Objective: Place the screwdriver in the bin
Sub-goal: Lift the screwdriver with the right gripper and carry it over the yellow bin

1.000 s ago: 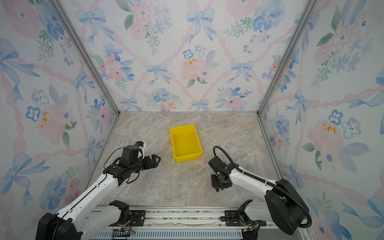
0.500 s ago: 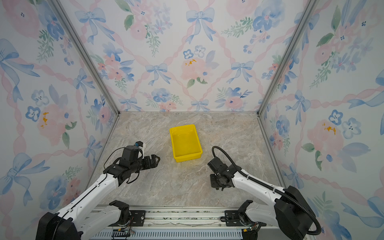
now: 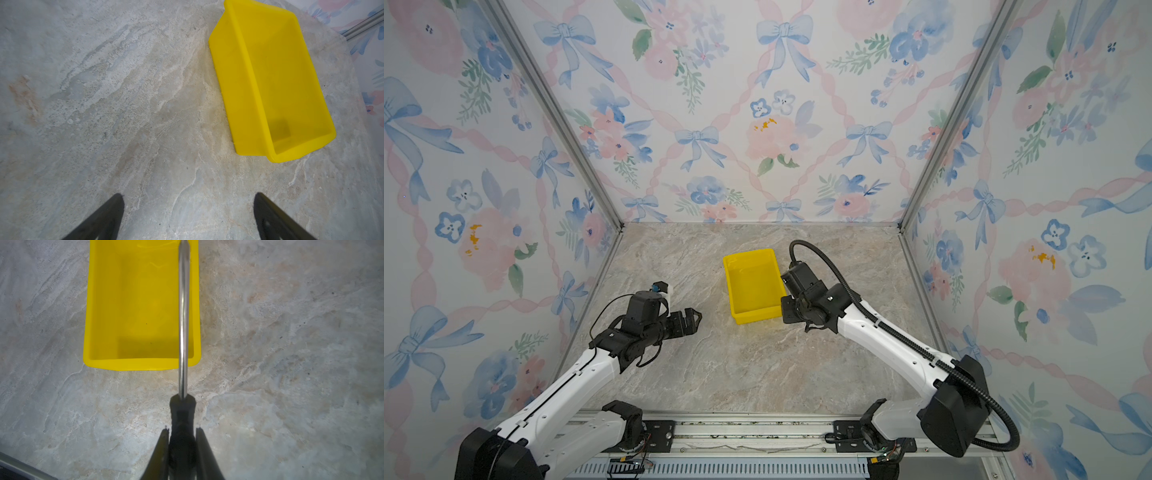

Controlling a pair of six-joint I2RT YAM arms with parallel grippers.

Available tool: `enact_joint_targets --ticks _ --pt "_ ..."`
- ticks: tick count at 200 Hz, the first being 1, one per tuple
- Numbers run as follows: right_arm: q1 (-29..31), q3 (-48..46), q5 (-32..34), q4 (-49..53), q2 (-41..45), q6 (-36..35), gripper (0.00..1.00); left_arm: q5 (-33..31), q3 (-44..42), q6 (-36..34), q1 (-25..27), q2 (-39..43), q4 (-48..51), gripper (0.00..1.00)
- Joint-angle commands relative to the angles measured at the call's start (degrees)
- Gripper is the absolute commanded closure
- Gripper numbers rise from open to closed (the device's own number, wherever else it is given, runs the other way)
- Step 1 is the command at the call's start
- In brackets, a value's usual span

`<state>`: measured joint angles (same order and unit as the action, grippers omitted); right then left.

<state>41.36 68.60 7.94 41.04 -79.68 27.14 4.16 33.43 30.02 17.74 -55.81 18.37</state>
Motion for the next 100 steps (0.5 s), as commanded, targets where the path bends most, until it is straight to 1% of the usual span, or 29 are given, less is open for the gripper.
enact_joint_targets --ticks 1,57,100 --pt "0.56 6.99 -2.05 0.10 -6.43 -1.79 1.00 -1.60 0.48 -0.51 0.25 0.66 0.45 0.02" --pt "0.29 23.76 -6.87 -2.78 -25.30 -2.97 1.00 -2.25 0.73 -0.50 0.17 1.41 0.44 0.02" --pt "0.00 31.78 -9.36 -4.72 -36.33 -2.00 1.00 -2.54 0.62 0.38 0.15 2.24 0.44 0.02"
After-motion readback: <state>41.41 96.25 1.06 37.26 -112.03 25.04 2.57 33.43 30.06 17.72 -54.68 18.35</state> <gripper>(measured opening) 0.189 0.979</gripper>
